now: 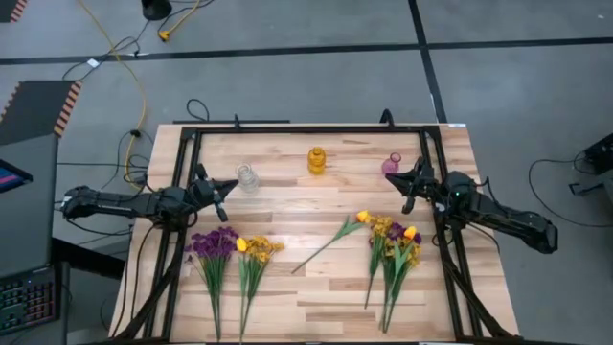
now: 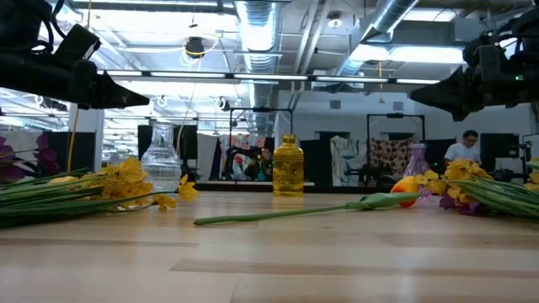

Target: Sort flowers into vase by color

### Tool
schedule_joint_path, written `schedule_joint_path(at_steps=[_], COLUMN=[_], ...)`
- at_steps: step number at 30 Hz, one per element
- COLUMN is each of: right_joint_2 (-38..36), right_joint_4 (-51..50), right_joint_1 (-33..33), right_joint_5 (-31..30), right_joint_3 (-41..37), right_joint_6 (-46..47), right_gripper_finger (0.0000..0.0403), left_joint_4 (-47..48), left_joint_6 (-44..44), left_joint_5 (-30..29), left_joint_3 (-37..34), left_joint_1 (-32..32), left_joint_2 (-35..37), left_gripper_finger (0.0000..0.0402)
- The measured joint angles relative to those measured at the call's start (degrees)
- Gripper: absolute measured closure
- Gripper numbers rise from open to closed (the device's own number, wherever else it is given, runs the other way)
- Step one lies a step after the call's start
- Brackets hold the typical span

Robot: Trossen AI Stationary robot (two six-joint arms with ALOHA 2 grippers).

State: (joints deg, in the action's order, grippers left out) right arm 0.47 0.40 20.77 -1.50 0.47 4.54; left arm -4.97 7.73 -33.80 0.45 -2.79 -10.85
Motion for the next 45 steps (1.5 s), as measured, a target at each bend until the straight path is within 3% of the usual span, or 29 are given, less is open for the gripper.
schedule_joint_path(at_steps=[28, 33, 41, 45], right_joint_2=[0.0, 0.0, 0.0, 0.0], right_joint_4=[2.62, 2.84, 2.97, 3.05], right_joint_1=[-0.02, 0.0, 0.0, 0.0], right_joint_5=[-0.13, -0.13, -2.35, -3.61], right_joint_3=[0.0, 0.0, 0.0, 0.0], right_joint_6=[0.77, 5.47, 11.21, 13.02], right_gripper_finger=[0.0342, 0.0298, 0.0168, 0.0126], left_joint_4=[-0.01, 0.0, -0.02, -0.02], left_joint_6=[0.0, 0.0, 0.0, 0.0], left_joint_5=[-0.02, -0.02, -0.01, 0.0], left_joint_3=[0.0, 0.0, 0.02, 0.02], left_joint_1=[0.02, 0.0, 0.01, 0.0], left_joint_2=[-0.02, -0.02, -0.01, -0.02], left_gripper_finger=[0.0401, 0.0401, 0.0401, 0.0401])
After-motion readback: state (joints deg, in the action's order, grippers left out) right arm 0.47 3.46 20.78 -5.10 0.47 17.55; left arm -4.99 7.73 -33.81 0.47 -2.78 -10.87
